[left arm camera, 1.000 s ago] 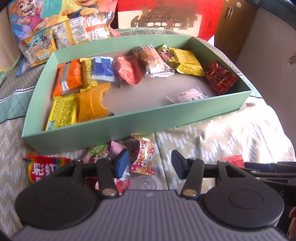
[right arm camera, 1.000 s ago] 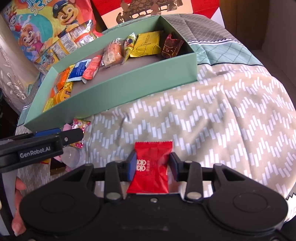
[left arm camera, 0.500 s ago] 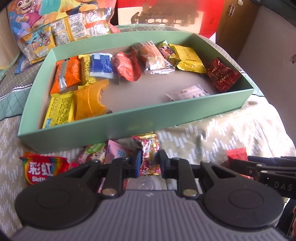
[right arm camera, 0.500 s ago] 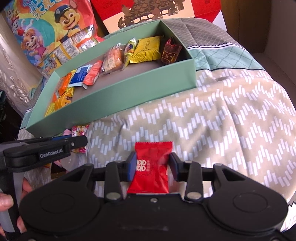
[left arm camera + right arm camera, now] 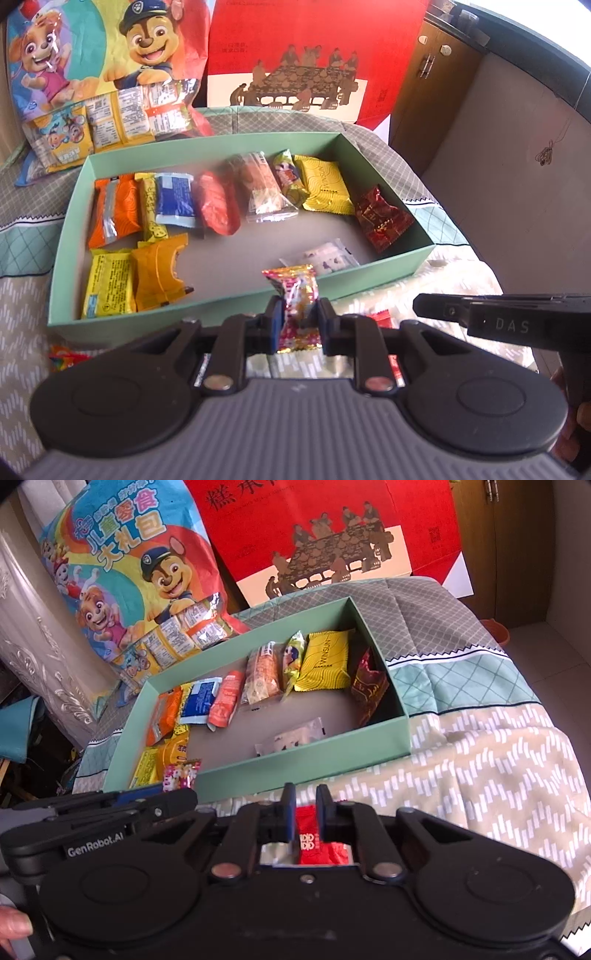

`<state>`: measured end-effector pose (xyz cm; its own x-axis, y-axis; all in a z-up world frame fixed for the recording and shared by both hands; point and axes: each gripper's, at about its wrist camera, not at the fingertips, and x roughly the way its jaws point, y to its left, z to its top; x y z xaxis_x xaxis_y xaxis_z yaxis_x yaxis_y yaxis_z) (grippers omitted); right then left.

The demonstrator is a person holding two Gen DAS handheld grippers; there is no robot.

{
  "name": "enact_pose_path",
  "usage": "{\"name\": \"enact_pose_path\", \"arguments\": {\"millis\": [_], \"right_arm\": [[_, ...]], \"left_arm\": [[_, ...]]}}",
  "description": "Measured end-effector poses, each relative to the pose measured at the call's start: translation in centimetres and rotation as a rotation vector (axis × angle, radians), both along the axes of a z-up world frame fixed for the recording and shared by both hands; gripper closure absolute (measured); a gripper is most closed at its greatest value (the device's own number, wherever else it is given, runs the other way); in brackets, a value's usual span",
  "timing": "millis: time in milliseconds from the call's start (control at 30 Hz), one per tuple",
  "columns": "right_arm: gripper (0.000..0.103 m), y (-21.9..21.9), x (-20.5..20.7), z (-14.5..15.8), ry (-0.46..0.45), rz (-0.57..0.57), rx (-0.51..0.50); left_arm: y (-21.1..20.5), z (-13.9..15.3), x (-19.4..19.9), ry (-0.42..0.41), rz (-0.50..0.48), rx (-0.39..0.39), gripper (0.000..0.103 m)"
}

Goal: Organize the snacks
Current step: 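Grasp the colourful candy with the left tool while the right tool holds the red candy, then carry both candies into the green box and open both tools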

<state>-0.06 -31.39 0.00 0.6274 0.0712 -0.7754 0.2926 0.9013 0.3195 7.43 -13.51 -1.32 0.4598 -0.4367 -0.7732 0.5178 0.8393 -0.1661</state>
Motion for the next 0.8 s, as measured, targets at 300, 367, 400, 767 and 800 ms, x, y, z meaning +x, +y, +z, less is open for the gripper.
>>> {"name": "enact_pose_path", "arguments": {"millis": [300, 367, 400, 767, 800], "right_arm": [[0.041, 2.7, 0.3, -4.5, 0.066, 0.044, -0.067], [0.041, 2.9, 0.7, -5.4, 0.078, 0.040, -0.076], [0.043, 3.1, 0.9, -5.9, 0.088, 0.036, -0.082], [0.072, 1.5, -1.1, -1.7, 0.001, 0.028, -0.056], [0.072, 1.1, -1.0, -0.9, -0.016, 0.026, -0.048]], "left_arm": [[1.9, -2.1, -0.4, 0.058, 0.035, 0.003, 0.083], [2.5, -2.3, -0.6, 0.064, 0.043, 0.004, 0.083], [2.8, -2.4, -0.6, 0.065, 0.046, 0.004, 0.083], [1.1, -0.8, -0.1, 0.031, 0.003, -0.023, 0.083], [0.6, -0.5, 0.3, 0.022, 0.000, -0.022, 0.083]]}}
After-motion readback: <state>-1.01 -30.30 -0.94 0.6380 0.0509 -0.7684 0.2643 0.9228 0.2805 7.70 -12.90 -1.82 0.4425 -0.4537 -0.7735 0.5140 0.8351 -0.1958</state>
